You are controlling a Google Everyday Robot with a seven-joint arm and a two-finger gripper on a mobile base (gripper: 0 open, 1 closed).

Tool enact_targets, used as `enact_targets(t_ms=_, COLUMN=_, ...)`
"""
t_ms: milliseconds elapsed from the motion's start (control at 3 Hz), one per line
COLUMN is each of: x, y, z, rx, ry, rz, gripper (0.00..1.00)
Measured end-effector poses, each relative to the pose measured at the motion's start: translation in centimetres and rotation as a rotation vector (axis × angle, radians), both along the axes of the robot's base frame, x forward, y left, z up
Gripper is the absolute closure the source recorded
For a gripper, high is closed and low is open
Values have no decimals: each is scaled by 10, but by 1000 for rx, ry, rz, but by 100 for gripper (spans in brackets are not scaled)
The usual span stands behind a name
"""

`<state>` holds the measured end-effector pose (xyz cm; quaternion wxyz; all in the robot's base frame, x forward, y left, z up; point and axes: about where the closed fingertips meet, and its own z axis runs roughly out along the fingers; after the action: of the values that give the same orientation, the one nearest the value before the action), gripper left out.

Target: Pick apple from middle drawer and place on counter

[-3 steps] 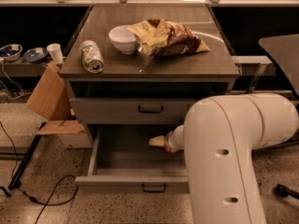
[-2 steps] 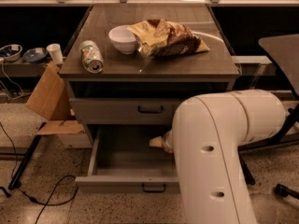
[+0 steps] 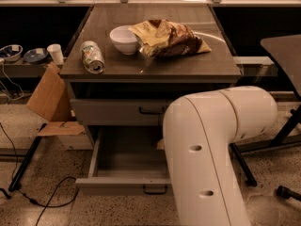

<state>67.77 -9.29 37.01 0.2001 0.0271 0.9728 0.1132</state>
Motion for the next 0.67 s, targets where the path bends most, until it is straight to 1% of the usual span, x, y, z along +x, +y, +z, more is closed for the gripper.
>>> enact_targets(t_ms=333, x=-5, y=-8, z=13, rx=-5, ry=-25, rz=-36, gripper=86)
enact_targets(t_ms=667, x=-17, y=-17, z=25, rx=-5, ry=-46, rz=-66, gripper=100)
